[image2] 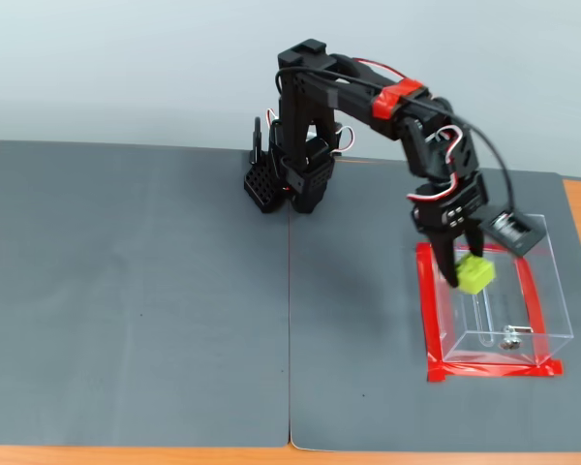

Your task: Pick the green lego block and place it into the transparent box

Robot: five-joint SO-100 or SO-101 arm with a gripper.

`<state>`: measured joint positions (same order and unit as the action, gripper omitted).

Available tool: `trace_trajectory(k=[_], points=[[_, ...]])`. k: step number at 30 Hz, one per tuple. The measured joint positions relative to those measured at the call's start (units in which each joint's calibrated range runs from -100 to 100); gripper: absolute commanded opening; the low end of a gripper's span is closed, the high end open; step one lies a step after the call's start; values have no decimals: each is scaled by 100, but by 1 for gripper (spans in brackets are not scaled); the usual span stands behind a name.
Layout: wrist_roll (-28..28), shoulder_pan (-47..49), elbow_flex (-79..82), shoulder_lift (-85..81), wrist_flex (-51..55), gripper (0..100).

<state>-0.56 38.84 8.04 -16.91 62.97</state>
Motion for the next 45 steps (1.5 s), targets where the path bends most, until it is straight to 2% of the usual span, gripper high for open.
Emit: trace_trajectory(k=[8,17,24,26,30,33,39,45], points=[[15,744,-126,204,0,7],[15,995,-979,1283,9,8],[15,1002,-1051,1708,9,8],[15,1002,-1051,1725,9,12],[15,1002,-1051,1725,9,26],[15,1002,-1051,1725,9,32],[15,1002,-1051,1725,9,28],[15,1002,-1051,1597,9,15]])
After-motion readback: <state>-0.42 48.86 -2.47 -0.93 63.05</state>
